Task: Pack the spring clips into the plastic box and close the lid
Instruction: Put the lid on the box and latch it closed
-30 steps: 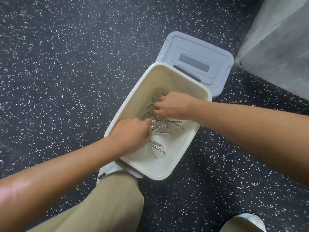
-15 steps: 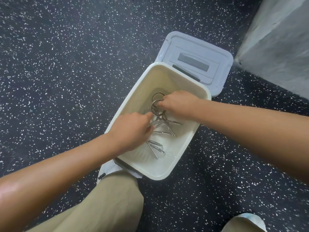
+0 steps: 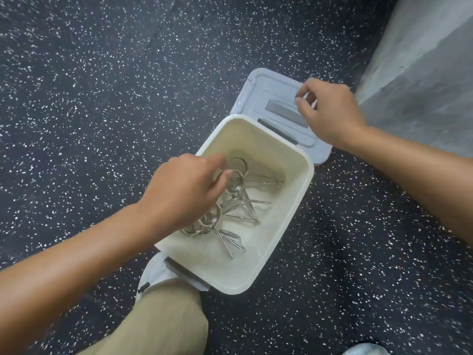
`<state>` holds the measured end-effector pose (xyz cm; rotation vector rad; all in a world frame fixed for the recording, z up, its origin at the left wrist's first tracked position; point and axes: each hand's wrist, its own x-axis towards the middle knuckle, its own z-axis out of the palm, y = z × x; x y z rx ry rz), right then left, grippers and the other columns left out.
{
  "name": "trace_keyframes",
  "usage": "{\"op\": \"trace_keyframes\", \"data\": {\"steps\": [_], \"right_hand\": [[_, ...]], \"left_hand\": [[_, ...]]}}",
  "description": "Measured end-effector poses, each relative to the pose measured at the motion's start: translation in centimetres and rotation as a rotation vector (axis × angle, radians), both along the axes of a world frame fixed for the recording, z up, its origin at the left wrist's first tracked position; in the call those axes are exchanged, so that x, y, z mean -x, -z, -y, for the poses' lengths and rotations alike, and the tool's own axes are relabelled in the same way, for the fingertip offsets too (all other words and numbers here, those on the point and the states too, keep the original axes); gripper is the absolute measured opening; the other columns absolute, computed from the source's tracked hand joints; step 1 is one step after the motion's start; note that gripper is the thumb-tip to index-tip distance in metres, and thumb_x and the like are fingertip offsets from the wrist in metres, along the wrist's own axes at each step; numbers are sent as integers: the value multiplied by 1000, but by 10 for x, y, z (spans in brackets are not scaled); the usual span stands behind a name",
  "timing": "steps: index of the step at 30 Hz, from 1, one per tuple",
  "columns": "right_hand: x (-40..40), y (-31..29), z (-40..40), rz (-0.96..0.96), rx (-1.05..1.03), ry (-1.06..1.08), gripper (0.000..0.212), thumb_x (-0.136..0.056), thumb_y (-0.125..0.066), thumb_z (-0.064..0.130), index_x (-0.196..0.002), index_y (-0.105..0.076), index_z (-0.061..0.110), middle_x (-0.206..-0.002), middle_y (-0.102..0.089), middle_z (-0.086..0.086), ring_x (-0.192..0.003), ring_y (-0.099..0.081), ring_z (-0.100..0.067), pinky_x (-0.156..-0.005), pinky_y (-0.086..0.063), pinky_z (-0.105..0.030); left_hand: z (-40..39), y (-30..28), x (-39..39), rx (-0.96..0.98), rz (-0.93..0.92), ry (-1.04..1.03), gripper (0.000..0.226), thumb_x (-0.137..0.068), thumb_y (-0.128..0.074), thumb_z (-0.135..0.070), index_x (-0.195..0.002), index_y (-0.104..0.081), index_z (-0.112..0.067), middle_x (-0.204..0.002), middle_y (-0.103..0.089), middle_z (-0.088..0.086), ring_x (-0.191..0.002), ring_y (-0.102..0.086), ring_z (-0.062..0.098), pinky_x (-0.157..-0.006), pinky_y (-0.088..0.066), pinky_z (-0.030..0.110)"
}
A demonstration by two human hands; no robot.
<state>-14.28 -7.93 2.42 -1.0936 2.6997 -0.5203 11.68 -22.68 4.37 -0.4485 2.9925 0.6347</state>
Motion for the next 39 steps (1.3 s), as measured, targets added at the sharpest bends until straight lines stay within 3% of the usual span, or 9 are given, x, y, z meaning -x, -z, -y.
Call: {"op": "trace_keyframes", "data": {"steps": [3,7,12,17,25,29,34,39], "right_hand": [[31,32,-8,87,-189,66,26,-97,-55,33,-116,-65,16,-105,-71,-2,-91,-62,-25,-79,-47,-36],[39,64,-10,166,-291,62,38,-98,-57,31,-130,-59,12,-128,-63,-10,-110,-60,-31,-94,-45,-40],[38,91,11,26,-355,-10,27,-93,-58,33,-109,-59,11,-120,-53,-14,-102,-56,-36,-85,-49,-45],[41,99,30,-41,-434,14,42,-95,-52,32,-122,-52,0,-126,-50,-21,-109,-54,-40,-87,-48,-49],[52,96,32,-285,-582,-265,43,-97,-43,31,-120,-50,-6,-115,-54,-25,-101,-54,-40,-84,-43,-47],[62,82,31,-349,-538,-247,46,-97,-41,32,-119,-51,-8,-113,-55,-28,-98,-57,-42,-80,-44,-46],[73,50,32,-239,-427,-120,45,-93,-47,32,-116,-51,-7,-114,-53,-29,-95,-58,-46,-71,-39,-43],[63,9,28,-220,-310,-135,40,-92,-52,32,-113,-54,-3,-116,-52,-27,-93,-57,-45,-72,-42,-45]], "left_hand": [[0,-5,0,-23,-25,-14,32,-99,-43,-44,-103,-66,-23,-60,-65,-3,-65,-64,33,-60,-53,40],[0,-5,1,-45,6,-31,31,-98,-43,-45,-103,-66,-25,-61,-64,-4,-65,-63,32,-59,-53,40],[-1,-5,0,-17,56,-16,42,-95,-30,-52,-103,-63,-27,-64,-64,-2,-63,-63,31,-60,-53,41],[0,-7,-5,7,93,14,44,-94,-27,-52,-99,-61,-25,-62,-59,-2,-64,-61,31,-59,-53,41],[-2,-10,1,26,111,29,48,-94,-22,-53,-100,-62,-25,-63,-59,-2,-64,-61,32,-59,-53,41],[3,-14,11,43,83,23,42,-95,-30,-51,-99,-63,-25,-64,-62,-2,-64,-61,31,-60,-53,41],[6,-24,14,31,4,35,31,-99,-42,-48,-104,-65,-28,-64,-61,-5,-64,-62,31,-61,-53,41],[17,-37,13,69,-55,35,29,-99,-47,-42,-102,-69,-23,-56,-54,-6,-56,-54,28,-54,-45,34]]}}
